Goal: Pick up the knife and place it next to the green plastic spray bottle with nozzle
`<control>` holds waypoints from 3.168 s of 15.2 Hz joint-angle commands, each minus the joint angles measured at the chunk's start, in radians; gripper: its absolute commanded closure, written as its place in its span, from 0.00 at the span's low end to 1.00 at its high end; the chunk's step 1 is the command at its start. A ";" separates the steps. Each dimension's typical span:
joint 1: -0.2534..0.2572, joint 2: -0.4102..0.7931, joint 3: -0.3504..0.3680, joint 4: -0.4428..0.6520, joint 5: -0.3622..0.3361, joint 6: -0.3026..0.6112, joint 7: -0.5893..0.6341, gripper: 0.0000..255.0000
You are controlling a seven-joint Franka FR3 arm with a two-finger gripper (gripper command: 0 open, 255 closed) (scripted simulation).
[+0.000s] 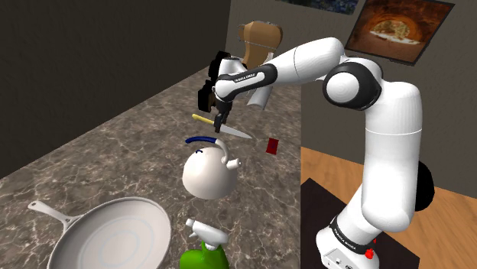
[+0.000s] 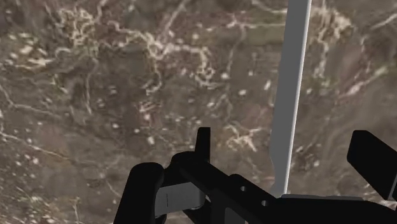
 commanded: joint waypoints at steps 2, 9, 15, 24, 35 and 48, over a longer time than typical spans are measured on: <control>0.000 0.000 0.000 0.000 0.000 0.000 0.000 1.00; 0.000 0.000 0.000 0.000 0.000 0.000 0.000 1.00; 0.001 -0.030 -0.001 0.025 -0.002 -0.054 0.002 1.00; 0.001 -0.073 -0.002 0.084 -0.005 -0.157 0.004 1.00; 0.001 -0.104 -0.004 0.187 -0.008 -0.291 0.007 1.00; -0.001 -0.105 -0.004 0.361 -0.009 -0.466 0.009 1.00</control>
